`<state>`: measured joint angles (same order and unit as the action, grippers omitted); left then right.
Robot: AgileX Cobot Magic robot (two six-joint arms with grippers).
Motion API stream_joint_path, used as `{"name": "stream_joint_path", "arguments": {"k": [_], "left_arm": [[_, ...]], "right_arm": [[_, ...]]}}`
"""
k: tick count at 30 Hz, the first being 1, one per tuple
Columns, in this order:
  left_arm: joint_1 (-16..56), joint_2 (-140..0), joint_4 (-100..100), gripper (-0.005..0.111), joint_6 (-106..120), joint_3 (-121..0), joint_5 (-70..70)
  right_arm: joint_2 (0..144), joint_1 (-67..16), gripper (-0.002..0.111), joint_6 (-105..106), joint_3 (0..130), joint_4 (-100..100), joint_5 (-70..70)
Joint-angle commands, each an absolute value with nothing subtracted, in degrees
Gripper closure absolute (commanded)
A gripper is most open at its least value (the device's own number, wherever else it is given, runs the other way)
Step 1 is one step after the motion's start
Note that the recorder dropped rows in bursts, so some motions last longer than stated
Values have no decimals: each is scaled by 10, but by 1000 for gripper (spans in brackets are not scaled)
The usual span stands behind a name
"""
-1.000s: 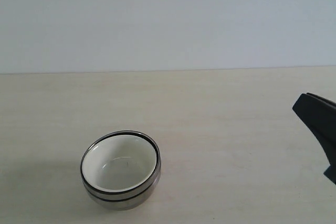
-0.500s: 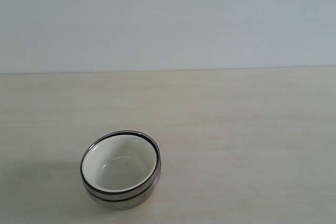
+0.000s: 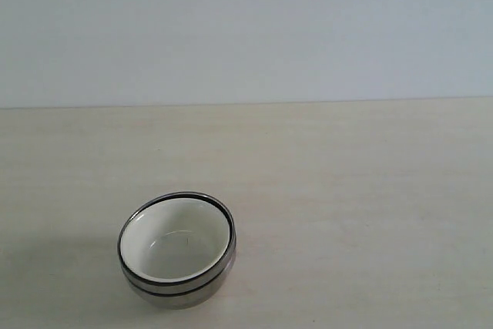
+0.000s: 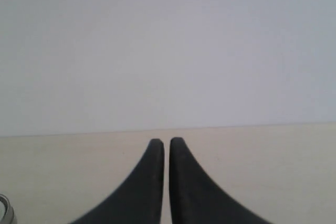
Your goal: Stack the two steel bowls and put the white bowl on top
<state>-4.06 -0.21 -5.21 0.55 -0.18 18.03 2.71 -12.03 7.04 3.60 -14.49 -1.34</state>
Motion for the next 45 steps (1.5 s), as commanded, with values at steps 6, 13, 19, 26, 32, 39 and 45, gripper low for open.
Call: {"name": "stream_joint_path", "arguments": {"k": [6,13,19,26,32,39,45], "left_arm": [[-44,0,-51,103,0,0,180],[-44,0,-51,103,0,0,180],[-44,0,-51,103,0,0,180],[-44,0,-51,103,0,0,180],[-44,0,-51,103,0,0,180],[-44,0,-51,103,0,0,180],[-44,0,-51,103,0,0,180]], "right_arm": [[19,-110,108,80,0,-144,10],[0,-90,108,144,0,-135,-67],[0,-85,108,162,0,-118,-143],[0,-85,108,145,0,-118,-166],[0,-85,108,142,0,-118,-183],[0,-85,108,90,0,-118,-189],[0,-85,108,74,0,-101,-192]]}}
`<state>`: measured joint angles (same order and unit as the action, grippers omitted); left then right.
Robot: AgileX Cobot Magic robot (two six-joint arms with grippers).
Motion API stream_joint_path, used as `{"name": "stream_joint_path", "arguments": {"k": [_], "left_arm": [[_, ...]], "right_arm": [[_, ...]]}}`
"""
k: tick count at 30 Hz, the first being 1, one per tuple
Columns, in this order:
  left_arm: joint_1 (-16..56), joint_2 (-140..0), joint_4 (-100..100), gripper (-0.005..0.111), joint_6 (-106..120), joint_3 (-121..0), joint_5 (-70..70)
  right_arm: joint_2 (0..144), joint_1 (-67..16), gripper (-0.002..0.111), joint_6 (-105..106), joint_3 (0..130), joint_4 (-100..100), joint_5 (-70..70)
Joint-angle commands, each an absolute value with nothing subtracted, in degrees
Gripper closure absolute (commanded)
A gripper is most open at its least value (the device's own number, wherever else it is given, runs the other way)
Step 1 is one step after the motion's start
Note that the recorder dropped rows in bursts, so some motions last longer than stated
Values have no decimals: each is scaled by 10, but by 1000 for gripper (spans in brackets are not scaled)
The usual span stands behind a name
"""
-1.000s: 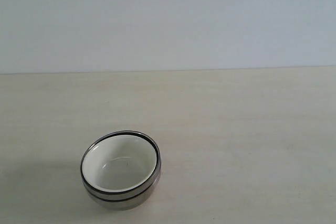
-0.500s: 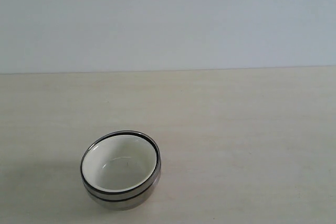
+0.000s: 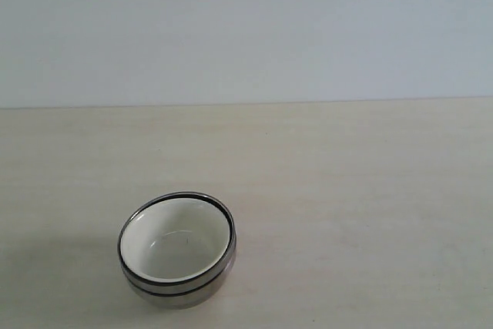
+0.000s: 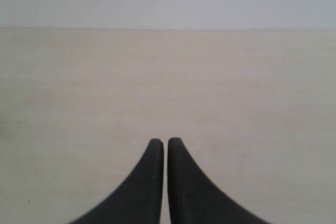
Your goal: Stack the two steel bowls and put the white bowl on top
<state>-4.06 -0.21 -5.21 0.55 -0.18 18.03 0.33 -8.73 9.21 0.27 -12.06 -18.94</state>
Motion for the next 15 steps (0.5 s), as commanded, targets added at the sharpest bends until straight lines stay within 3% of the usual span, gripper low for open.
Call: {"name": "stream_joint_path", "arguments": {"k": [1,15], "left_arm": [[-44,0,-51,103,0,0,180],[-44,0,-51,103,0,0,180]], "right_arm": [[0,-85,108,60,0,-88,-192],[0,-85,108,4,0,-22,-196]]}}
